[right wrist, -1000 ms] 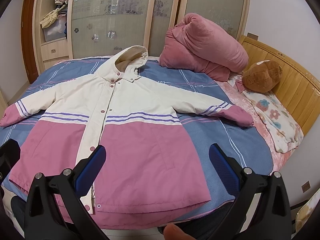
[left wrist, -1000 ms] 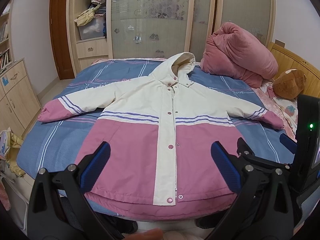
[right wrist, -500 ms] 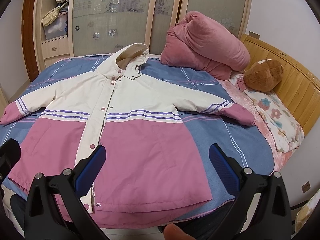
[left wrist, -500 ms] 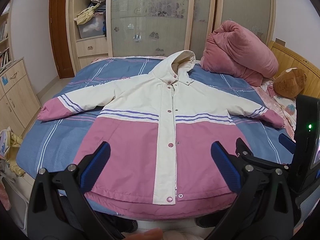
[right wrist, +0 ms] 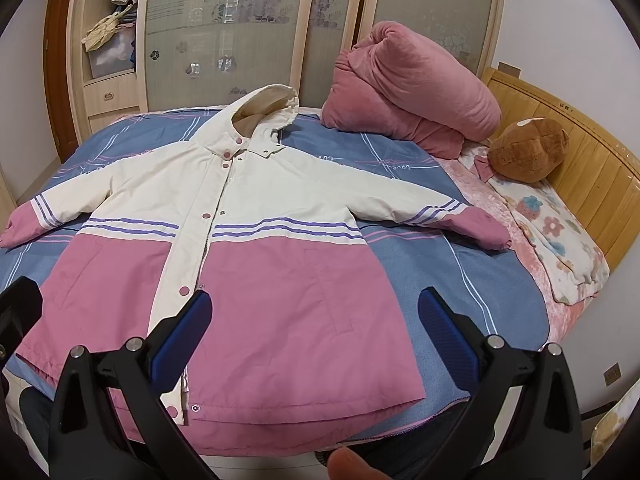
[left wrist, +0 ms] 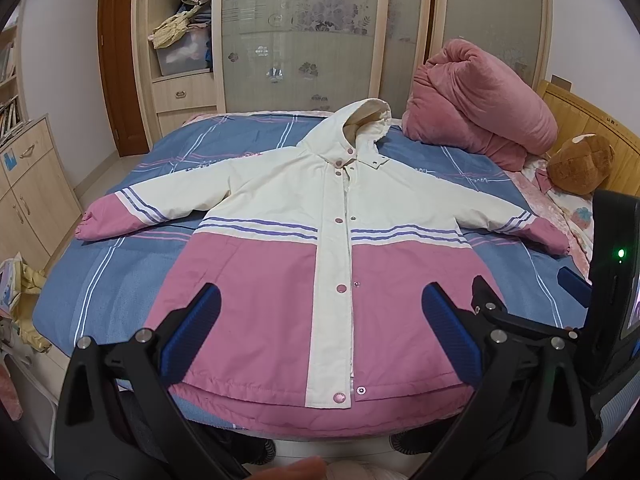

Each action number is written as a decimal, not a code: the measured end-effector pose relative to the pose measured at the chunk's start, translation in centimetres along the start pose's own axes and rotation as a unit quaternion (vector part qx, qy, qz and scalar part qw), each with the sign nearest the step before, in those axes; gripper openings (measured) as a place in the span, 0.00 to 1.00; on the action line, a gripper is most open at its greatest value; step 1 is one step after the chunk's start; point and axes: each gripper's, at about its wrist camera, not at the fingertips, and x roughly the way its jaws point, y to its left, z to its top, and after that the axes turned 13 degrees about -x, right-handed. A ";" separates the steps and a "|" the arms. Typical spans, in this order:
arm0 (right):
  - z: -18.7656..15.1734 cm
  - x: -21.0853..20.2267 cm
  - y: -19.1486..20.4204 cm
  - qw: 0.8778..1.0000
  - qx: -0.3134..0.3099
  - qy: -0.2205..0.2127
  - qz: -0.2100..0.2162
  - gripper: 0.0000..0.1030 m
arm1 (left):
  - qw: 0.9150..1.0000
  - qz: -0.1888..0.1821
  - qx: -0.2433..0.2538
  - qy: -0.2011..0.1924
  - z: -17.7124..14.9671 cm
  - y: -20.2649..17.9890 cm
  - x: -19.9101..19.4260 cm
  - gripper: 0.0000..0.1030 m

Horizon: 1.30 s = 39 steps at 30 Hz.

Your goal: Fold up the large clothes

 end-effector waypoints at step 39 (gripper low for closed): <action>-0.7 0.4 0.4 1.000 -0.004 0.004 0.002 0.99 | 1.000 0.001 0.000 0.003 -0.9 0.0 0.3 0.98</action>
